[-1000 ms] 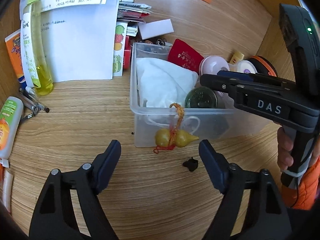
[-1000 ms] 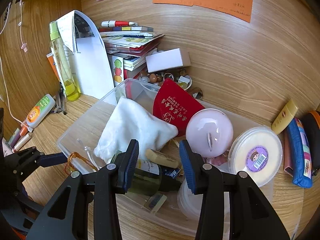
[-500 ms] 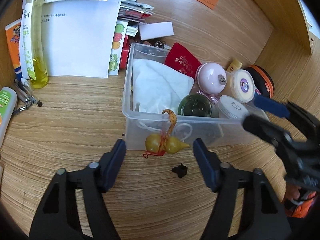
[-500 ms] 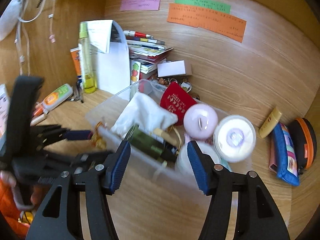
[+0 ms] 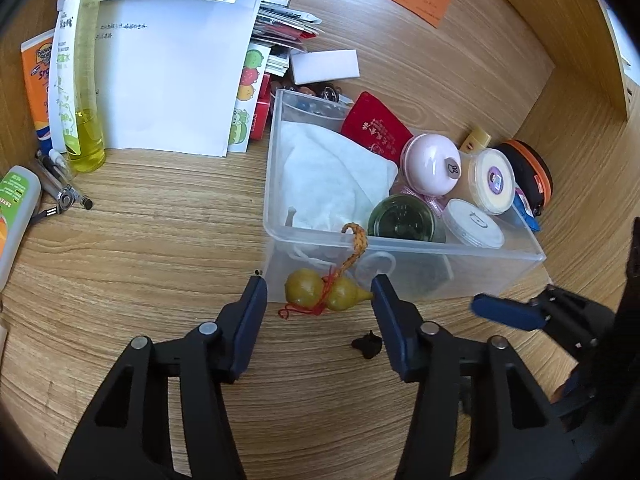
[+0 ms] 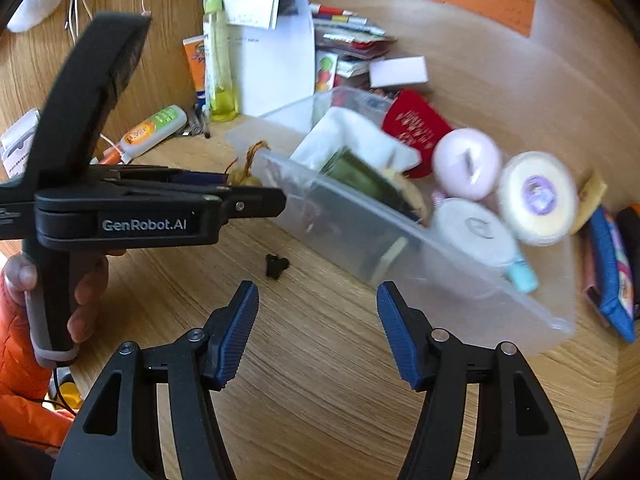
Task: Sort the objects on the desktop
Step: 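Grasp the yellow gourd charm with the left gripper while the right grasps the black clip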
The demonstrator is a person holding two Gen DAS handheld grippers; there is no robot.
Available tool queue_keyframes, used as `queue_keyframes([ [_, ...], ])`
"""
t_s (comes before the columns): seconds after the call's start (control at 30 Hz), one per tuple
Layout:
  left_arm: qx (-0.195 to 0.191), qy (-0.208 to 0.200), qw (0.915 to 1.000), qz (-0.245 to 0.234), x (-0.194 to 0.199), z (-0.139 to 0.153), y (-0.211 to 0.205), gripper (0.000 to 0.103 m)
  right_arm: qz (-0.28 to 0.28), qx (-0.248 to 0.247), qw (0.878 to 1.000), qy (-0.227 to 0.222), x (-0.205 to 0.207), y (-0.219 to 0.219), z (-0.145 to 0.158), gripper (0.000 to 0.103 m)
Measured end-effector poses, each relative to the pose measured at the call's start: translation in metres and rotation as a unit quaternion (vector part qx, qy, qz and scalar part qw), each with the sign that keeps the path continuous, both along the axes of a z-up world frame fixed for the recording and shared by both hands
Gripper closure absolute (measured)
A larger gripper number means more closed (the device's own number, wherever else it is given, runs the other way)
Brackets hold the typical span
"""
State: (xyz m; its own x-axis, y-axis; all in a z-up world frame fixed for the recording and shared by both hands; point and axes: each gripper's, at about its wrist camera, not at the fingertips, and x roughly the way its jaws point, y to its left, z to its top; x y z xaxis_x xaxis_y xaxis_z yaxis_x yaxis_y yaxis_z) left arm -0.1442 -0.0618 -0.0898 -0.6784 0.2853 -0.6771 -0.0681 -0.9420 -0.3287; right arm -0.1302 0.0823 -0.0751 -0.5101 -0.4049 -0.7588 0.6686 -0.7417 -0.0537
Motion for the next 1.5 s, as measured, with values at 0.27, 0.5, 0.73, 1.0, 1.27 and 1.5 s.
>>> queue_keyframes([
  [0.27, -0.006, 0.002, 1.0000, 0.007, 0.000, 0.000, -0.003, 0.059, 0.015, 0.002, 0.999, -0.044, -0.013, -0.017, -0.017, 0.050],
  [0.5, -0.006, 0.005, 0.9999, 0.013, 0.001, 0.000, -0.005, 0.062, 0.019, 0.002, 0.998, -0.063, -0.023, -0.027, -0.025, 0.063],
  [0.73, -0.014, 0.008, 0.9996, 0.021, 0.003, -0.001, -0.008, 0.062, 0.028, 0.011, 0.998, -0.052, -0.021, -0.038, -0.026, 0.066],
  [1.0, -0.034, 0.006, 0.9989, 0.033, 0.002, -0.002, -0.007, 0.053, 0.029, 0.010, 0.998, -0.049, -0.021, -0.040, -0.026, 0.076],
  [1.27, -0.071, 0.039, 0.9958, 0.043, 0.009, 0.005, 0.001, 0.053, 0.032, 0.007, 0.998, -0.048, -0.018, -0.040, -0.026, 0.085],
  [1.5, -0.068, 0.042, 0.9962, 0.032, 0.009, 0.006, 0.002, 0.061, 0.029, -0.001, 0.998, -0.056, -0.020, -0.039, -0.027, 0.092],
])
